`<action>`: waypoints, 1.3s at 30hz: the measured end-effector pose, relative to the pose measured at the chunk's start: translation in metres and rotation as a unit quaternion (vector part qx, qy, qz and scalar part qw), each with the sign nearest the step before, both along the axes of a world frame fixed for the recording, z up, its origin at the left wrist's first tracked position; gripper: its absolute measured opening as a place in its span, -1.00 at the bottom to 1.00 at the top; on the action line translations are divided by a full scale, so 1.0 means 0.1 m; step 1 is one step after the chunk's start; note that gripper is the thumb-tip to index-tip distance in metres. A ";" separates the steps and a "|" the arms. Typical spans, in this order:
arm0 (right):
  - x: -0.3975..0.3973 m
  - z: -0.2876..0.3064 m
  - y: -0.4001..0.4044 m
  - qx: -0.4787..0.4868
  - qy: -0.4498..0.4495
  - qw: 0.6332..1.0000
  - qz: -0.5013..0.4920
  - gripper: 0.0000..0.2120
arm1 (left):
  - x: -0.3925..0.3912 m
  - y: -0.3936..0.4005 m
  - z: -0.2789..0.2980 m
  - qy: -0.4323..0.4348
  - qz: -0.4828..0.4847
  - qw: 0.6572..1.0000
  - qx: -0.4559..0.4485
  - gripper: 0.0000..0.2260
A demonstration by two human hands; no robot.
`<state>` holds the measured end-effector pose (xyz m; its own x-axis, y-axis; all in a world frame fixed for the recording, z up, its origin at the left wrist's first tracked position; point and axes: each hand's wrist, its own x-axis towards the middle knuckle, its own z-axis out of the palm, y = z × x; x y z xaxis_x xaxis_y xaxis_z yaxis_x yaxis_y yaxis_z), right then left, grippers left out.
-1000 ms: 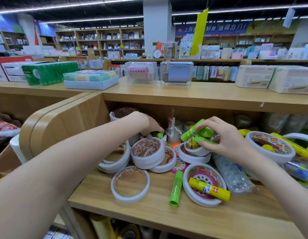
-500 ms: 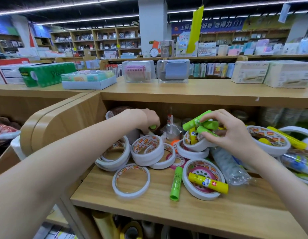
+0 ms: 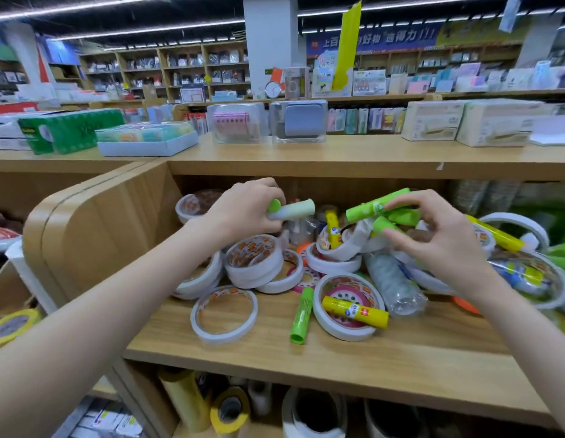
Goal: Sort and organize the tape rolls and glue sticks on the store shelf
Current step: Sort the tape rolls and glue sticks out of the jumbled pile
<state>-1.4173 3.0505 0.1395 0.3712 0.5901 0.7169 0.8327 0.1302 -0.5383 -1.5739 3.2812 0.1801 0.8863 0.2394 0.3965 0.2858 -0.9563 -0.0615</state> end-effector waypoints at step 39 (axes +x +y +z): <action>3.01 0.02 -3.11 -0.141 -0.057 0.945 -0.290 -0.72 | 2.60 -3.25 -0.28 -0.284 -0.151 0.914 -0.249 -0.83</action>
